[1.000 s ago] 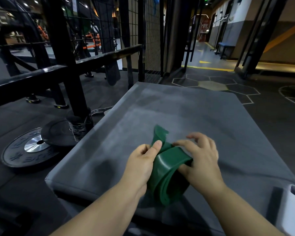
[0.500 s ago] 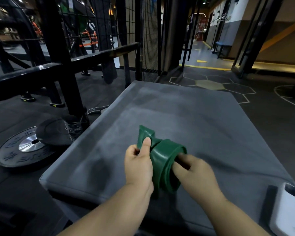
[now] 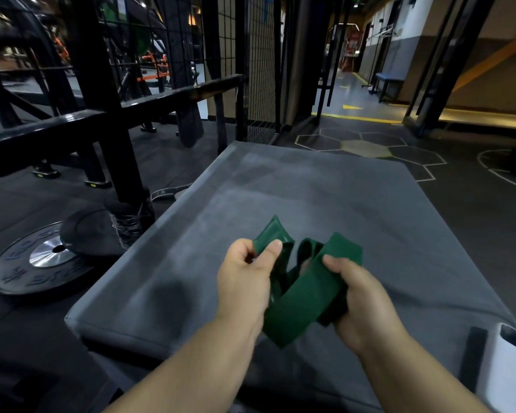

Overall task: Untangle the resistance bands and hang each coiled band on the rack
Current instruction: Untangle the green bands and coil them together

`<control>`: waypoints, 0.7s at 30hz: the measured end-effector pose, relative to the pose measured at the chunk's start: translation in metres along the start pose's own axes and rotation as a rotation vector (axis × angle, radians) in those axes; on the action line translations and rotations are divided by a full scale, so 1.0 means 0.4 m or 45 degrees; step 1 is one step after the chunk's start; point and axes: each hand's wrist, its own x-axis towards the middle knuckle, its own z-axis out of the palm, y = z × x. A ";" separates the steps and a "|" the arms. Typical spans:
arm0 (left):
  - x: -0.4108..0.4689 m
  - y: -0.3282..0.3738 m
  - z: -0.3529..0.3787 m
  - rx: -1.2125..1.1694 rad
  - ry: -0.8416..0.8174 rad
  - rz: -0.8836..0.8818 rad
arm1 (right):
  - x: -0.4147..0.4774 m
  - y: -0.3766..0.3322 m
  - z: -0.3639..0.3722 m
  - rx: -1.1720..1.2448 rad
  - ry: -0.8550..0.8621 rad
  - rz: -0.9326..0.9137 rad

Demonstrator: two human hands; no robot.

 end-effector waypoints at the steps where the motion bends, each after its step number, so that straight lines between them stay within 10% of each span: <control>1: 0.018 0.006 -0.017 0.042 -0.008 0.060 | 0.004 -0.017 -0.006 0.002 0.026 0.023; 11: 0.009 0.020 -0.046 0.374 -0.564 0.126 | 0.001 -0.047 0.005 0.028 -0.123 0.047; 21: -0.023 0.026 -0.048 0.302 -0.574 0.173 | 0.008 -0.066 -0.021 0.003 -0.130 0.007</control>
